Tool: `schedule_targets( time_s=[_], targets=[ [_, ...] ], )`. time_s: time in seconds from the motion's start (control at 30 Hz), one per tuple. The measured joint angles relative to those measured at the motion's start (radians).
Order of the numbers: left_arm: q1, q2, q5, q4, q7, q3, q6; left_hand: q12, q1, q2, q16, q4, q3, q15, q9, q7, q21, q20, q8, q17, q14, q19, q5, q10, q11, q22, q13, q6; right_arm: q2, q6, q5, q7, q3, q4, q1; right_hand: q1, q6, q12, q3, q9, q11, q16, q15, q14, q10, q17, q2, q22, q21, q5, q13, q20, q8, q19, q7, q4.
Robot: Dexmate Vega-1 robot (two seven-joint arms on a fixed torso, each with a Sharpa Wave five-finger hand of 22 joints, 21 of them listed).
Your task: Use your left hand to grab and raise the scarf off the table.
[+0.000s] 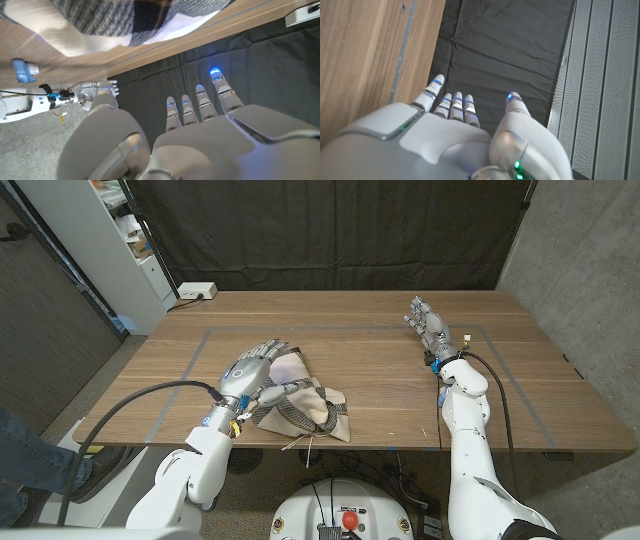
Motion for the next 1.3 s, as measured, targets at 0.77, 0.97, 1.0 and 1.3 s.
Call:
schedule_targets(
  time_s=[0.77, 0.97, 1.0, 1.3],
  targets=[
    [0.014, 0.039, 0.005, 0.005, -0.058, 0.042, 0.077, 0.0, 0.011, 0.011, 0.0, 0.003, -0.011, 0.0, 0.0, 0.011, 0.0, 0.004, 0.0, 0.0, 0.0, 0.014, 0.009, 0.005, 0.005, -0.004, 0.001, 0.011, 0.004, 0.007, -0.001, -0.001, -0.002, 0.013, 0.006, 0.0, 0.0, 0.0, 0.0, 0.0, 0.0, 0.0, 0.0, 0.0, 0.0, 0.0, 0.0, 0.0, 0.0, 0.0, 0.0, 0.0, 0.0, 0.0, 0.0, 0.0],
    [0.025, 0.045, 0.012, 0.004, -0.058, 0.055, 0.089, 0.0, 0.01, 0.011, 0.0, 0.006, -0.014, 0.0, 0.0, 0.005, 0.0, -0.002, 0.0, 0.0, 0.0, 0.02, 0.009, 0.005, 0.005, -0.005, 0.005, 0.016, 0.005, 0.013, 0.003, 0.0, -0.001, 0.02, 0.006, 0.0, 0.0, 0.0, 0.0, 0.0, 0.0, 0.0, 0.0, 0.0, 0.0, 0.0, 0.0, 0.0, 0.0, 0.0, 0.0, 0.007, 0.0, -0.007, 0.0, 0.0],
    [0.027, 0.045, 0.012, 0.004, -0.058, 0.057, 0.089, 0.0, 0.011, 0.011, 0.0, 0.006, -0.014, 0.0, 0.0, 0.005, 0.0, -0.002, 0.0, 0.0, 0.0, 0.02, 0.009, 0.005, 0.005, -0.005, 0.005, 0.016, 0.005, 0.013, 0.003, 0.0, -0.001, 0.02, 0.006, 0.0, 0.0, 0.0, 0.0, 0.0, 0.0, 0.0, 0.0, 0.0, 0.0, 0.0, 0.0, 0.0, 0.0, 0.0, 0.0, 0.007, 0.0, -0.007, 0.0, 0.0],
    [0.034, 0.047, 0.024, 0.006, -0.048, 0.073, 0.115, 0.0, 0.02, 0.009, -0.001, 0.006, -0.014, 0.0, 0.0, 0.005, 0.0, -0.002, 0.0, 0.0, 0.0, 0.02, 0.014, 0.005, 0.005, -0.005, 0.005, 0.016, 0.006, 0.018, 0.005, 0.004, -0.001, 0.028, 0.009, 0.0, 0.0, 0.0, 0.0, 0.0, 0.0, 0.0, 0.0, 0.0, 0.0, 0.0, 0.0, 0.0, 0.0, 0.0, 0.0, 0.007, 0.0, -0.007, 0.0, 0.0]
  ],
)
